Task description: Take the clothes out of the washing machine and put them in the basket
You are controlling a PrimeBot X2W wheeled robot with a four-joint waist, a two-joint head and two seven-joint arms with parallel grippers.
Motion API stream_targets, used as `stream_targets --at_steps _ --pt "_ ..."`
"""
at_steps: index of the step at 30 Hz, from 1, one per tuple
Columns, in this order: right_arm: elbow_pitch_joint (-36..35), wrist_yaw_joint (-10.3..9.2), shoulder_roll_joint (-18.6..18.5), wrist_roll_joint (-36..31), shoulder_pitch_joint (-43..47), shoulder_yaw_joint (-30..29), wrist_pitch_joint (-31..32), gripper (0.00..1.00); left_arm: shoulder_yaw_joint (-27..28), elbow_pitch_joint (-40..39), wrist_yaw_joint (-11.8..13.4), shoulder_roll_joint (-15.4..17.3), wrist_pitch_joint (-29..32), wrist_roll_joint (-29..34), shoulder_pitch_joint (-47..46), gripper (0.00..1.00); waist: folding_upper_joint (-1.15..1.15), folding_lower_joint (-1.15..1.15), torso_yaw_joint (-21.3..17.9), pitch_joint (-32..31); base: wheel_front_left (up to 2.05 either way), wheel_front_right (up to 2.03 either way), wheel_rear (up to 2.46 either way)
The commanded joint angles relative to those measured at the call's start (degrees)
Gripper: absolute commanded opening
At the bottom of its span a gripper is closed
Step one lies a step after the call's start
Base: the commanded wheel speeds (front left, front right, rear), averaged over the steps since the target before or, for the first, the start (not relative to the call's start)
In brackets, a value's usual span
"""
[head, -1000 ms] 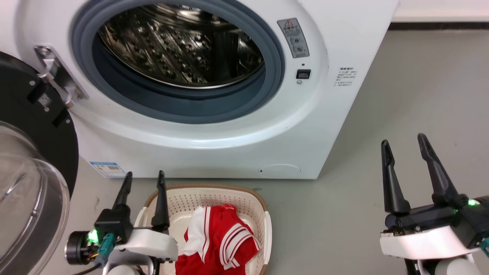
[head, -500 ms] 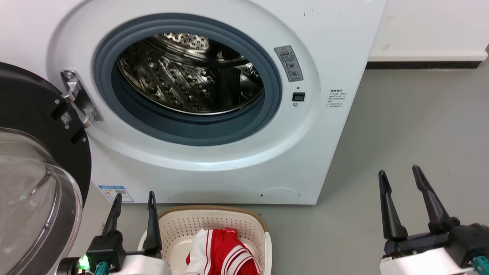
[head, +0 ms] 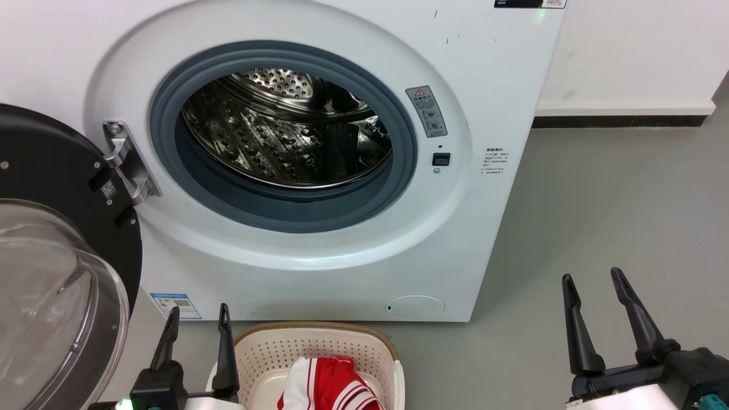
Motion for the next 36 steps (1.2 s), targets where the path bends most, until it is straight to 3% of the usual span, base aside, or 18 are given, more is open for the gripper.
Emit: stream_targets --at_steps 1,12,13,16,36 --pt "0.24 -0.04 0.08 0.29 0.86 0.01 -0.11 1.00 0.00 -0.09 -0.07 -0.09 -0.17 0.25 0.42 1.00 0.00 0.00 -0.11 -0.21 0.00 0.00 0.00" --pt "0.64 -0.04 0.08 0.70 1.28 0.53 -0.11 1.00 0.14 -0.27 0.42 -0.20 -0.17 1.19 0.97 1.00 0.00 0.00 -0.58 -1.09 0.00 0.00 0.00" --pt "0.56 0.01 0.00 0.22 0.54 0.48 0.00 0.00 0.08 0.15 0.22 -0.09 0.00 0.89 0.47 0.00 0.00 0.00 -0.58 -1.10 0.00 0.00 0.00" --pt "1.88 0.01 0.01 0.57 0.75 0.67 0.09 0.00 0.20 1.83 0.16 -0.13 0.45 0.43 0.49 0.00 0.00 0.00 -0.58 -1.10 0.00 0.00 0.00" --pt "6.25 0.00 -1.43 24.64 -3.01 0.28 4.13 0.00 1.88 4.16 -2.60 -0.15 5.93 -22.79 -3.05 0.00 0.00 0.00 -0.39 -0.80 0.00 0.00 0.00"
